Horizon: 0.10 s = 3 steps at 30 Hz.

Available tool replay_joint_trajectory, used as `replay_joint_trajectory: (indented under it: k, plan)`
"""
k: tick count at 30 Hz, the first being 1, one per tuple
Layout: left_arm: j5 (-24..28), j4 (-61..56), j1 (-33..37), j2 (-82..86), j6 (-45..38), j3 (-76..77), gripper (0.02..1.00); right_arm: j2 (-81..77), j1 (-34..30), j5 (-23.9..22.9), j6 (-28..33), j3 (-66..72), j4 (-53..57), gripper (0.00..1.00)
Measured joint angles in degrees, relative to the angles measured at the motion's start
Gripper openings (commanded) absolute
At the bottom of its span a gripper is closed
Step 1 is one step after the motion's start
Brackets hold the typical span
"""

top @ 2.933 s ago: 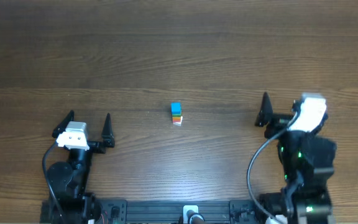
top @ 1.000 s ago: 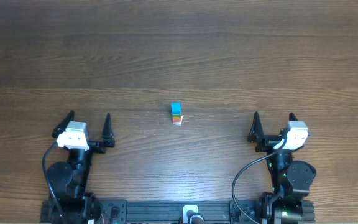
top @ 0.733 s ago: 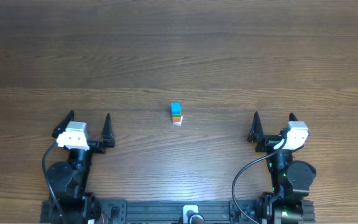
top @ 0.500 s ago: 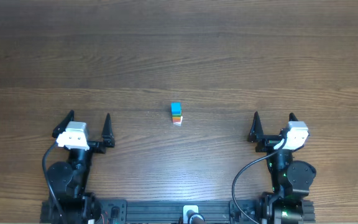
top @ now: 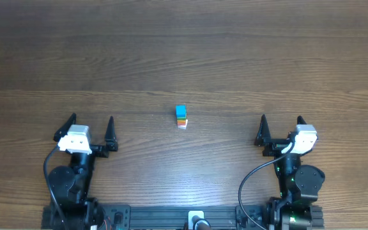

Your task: Stack Cubes

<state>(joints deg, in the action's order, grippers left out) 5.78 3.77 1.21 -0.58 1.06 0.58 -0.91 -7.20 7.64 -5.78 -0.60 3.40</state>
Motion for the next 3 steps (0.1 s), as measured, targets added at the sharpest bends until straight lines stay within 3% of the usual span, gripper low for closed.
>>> replay_joint_trajectory:
  k: [3]
  plan:
    - [0.0,0.0,0.0,0.0,0.0,0.0,1.000,0.0,0.0,0.0,0.0,0.0,0.0,0.991]
